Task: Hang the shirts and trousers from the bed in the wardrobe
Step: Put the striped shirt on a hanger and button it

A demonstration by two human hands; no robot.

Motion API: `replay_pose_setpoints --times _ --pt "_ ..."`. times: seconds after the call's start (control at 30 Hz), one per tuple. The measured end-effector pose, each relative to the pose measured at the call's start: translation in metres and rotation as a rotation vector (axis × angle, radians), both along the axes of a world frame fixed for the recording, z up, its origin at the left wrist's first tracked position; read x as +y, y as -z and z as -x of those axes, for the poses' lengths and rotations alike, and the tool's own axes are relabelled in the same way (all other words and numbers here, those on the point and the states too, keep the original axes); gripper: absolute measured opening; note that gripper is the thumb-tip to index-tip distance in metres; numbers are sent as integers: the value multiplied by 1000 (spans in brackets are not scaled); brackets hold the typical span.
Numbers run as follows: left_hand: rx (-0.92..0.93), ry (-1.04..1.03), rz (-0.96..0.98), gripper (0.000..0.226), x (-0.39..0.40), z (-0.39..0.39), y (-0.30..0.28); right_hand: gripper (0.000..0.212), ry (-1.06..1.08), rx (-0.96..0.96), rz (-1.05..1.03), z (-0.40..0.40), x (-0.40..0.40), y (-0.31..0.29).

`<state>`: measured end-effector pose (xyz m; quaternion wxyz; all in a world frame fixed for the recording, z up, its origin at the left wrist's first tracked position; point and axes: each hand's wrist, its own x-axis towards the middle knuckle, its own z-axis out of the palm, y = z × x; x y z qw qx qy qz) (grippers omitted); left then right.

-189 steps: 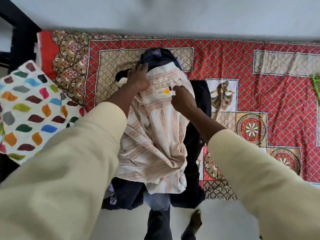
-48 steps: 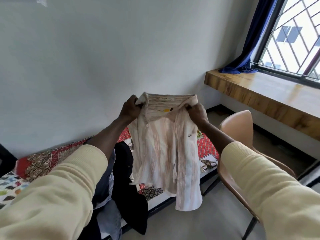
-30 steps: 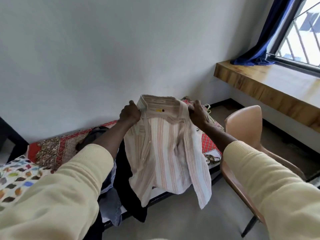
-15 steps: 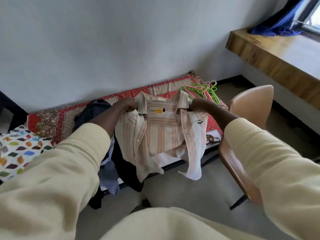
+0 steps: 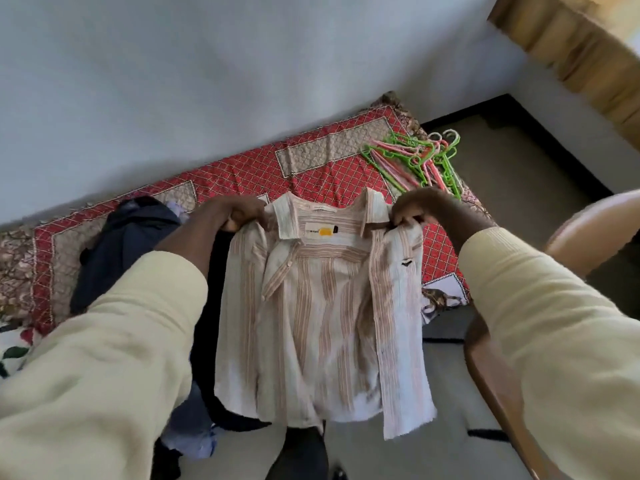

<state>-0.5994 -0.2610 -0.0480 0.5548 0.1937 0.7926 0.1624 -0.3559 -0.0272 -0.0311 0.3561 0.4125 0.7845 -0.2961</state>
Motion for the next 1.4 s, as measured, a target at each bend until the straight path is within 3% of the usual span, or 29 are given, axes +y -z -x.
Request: replay_pose_setpoints --times 0.03,0.1,0.17,0.23,0.37,0.5,0.7,0.93,1.13,1.23,1.4 --pt "65 50 36 17 24 18 15 12 47 19 14 19 20 19" --pt "365 6 -68 14 82 57 60 17 223 189 -83 65 70 66" --pt "702 -163 -218 31 128 74 107 41 442 424 -317 98 102 110" --pt "850 -131 -230 52 151 67 151 58 465 489 -435 118 107 142" --pt "783 178 -185 53 160 39 221 35 308 461 -369 125 100 201" --pt "694 387 -85 56 164 22 247 28 216 406 -259 109 100 239" --pt "641 451 -54 53 208 0 255 19 194 353 -224 86 143 262" --pt "652 515 -153 65 339 -38 294 22 56 362 -201 49 227 322" --pt "742 594 -345 73 450 -78 327 30 338 328 -470 -4 313 366" --pt "756 609 -381 74 479 -93 341 23 236 348 -599 -14 333 383" --pt "768 559 -387 73 494 -105 360 31 163 310 -640 -5 347 405"
